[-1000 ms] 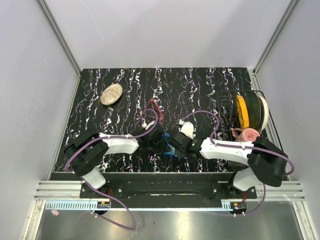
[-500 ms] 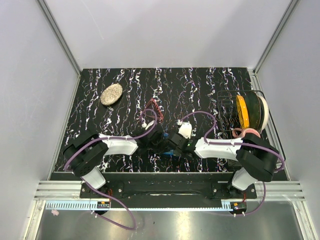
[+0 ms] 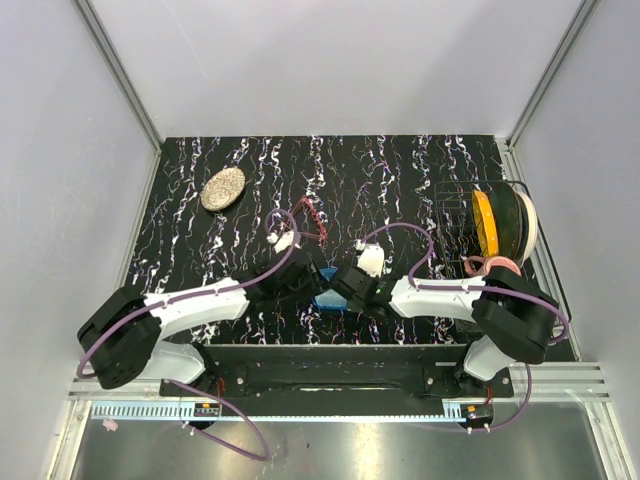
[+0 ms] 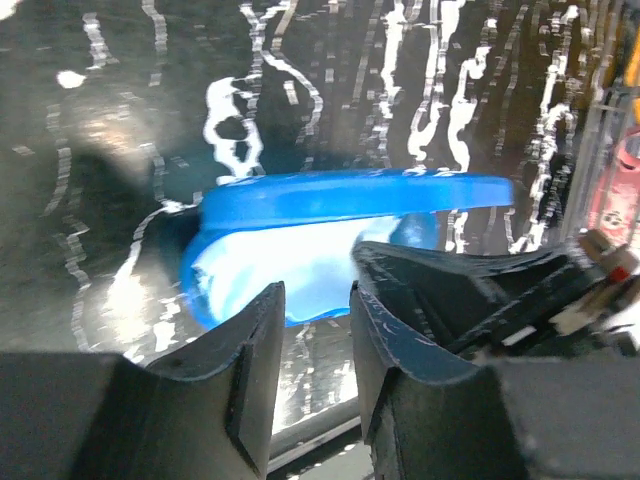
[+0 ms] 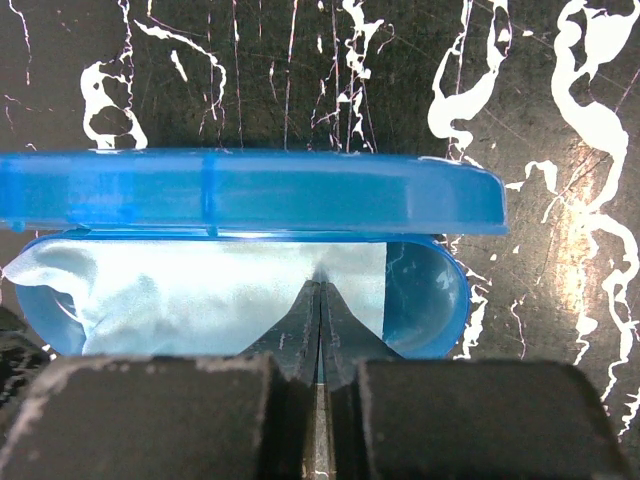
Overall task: Organize the sunglasses
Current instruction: Place the glasses cleaning cloth in the sunglasses case.
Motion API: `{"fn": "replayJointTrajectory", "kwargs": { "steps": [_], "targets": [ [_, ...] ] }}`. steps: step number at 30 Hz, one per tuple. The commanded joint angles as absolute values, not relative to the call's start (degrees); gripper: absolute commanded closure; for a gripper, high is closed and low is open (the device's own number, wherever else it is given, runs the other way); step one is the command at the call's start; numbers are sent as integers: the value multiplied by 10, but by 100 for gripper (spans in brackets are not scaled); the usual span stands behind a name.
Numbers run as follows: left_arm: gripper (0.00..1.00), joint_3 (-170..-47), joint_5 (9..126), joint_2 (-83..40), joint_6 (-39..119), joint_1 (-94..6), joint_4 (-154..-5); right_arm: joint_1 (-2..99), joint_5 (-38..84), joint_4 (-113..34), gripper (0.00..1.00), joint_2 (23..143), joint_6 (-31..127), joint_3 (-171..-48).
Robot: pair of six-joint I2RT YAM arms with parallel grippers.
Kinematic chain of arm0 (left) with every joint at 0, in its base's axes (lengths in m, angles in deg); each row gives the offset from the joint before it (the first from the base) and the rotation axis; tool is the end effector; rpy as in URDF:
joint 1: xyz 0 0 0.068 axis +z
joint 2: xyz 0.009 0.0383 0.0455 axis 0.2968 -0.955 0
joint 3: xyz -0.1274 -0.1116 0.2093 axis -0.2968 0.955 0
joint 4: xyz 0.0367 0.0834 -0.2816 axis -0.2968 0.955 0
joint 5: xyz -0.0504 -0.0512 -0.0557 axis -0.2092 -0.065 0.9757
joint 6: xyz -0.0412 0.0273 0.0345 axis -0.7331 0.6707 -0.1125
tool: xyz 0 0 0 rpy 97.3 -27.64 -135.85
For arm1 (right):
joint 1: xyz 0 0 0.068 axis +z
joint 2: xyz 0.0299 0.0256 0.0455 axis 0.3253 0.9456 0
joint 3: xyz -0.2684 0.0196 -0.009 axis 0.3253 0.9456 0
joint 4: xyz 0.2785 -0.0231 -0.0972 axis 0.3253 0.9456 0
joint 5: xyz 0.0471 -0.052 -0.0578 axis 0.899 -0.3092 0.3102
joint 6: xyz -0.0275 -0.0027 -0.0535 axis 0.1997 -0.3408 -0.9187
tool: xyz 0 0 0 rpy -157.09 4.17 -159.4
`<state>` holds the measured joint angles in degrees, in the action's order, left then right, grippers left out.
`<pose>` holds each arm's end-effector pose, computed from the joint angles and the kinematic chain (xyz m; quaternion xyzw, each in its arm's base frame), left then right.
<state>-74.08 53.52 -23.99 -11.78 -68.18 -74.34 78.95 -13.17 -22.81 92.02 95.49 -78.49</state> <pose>0.1954 -0.2338 0.1522 -0.1160 0.9085 -0.3102 0.2548 0.1747 0.2603 0.1153 0.0113 0.9443 0.0649 0.3224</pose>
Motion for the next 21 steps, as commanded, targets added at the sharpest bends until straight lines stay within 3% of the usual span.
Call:
{"fn": "replayJointTrajectory", "kwargs": {
  "steps": [1,9,21],
  "targets": [
    [64,-708,464,-203,-97,-685,-696,791,-153,-219,97,933,957,-777],
    [67,-695,466,-234,-76,-684,-708,792,-152,-221,97,936,955,-776],
    [85,-728,440,-279,-64,-684,-677,792,-168,-205,97,929,954,-774]
  ]
}}
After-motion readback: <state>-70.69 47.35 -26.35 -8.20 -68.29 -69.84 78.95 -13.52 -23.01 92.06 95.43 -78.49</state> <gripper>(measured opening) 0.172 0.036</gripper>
